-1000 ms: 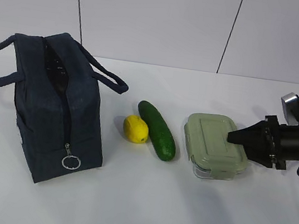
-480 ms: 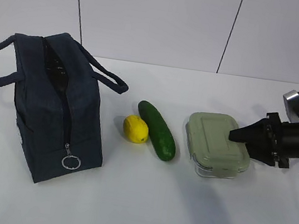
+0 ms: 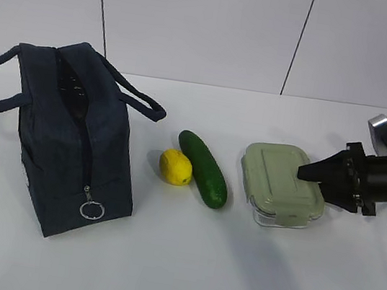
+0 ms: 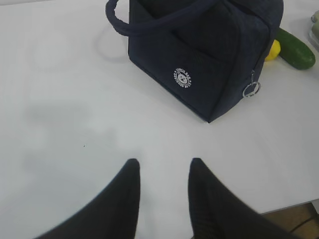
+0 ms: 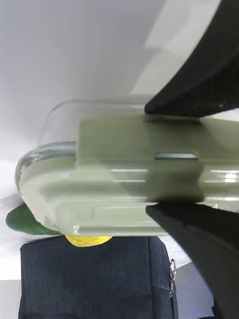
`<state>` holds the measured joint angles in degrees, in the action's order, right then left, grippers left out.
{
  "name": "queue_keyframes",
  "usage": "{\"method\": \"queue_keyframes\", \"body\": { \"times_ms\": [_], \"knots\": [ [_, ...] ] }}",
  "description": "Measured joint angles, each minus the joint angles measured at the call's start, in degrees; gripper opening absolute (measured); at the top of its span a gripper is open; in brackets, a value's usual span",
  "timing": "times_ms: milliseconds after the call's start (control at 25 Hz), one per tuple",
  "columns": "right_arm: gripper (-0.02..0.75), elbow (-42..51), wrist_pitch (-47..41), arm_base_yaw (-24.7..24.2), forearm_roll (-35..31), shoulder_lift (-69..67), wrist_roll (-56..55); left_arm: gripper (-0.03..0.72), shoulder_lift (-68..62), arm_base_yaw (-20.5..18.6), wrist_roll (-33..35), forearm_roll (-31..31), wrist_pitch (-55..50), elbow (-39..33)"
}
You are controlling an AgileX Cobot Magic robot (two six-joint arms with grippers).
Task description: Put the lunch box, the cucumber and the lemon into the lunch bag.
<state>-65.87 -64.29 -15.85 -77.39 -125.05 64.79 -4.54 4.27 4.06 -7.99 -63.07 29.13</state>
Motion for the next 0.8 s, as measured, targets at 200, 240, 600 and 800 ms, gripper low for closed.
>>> {"method": "queue_keyframes", "body": {
  "times_ms": [200,240,600,800],
  "knots": [
    [0.372,0.0,0.0,0.0,0.0,1.0,0.0,0.235,-2.9,0.0,0.0,-0.2,0.0,0.0],
    [0.372,0.0,0.0,0.0,0.0,1.0,-0.1,0.235,-3.7,0.0,0.0,-0.4,0.0,0.0],
    [0.372,0.0,0.0,0.0,0.2,1.7,-0.8,0.235,-9.3,0.0,-0.1,-3.5,1.4,2.7],
    [0.372,0.0,0.1,0.0,0.3,3.4,-1.4,0.235,-13.2,0.0,-0.1,-3.6,2.2,5.3]
  ]
}}
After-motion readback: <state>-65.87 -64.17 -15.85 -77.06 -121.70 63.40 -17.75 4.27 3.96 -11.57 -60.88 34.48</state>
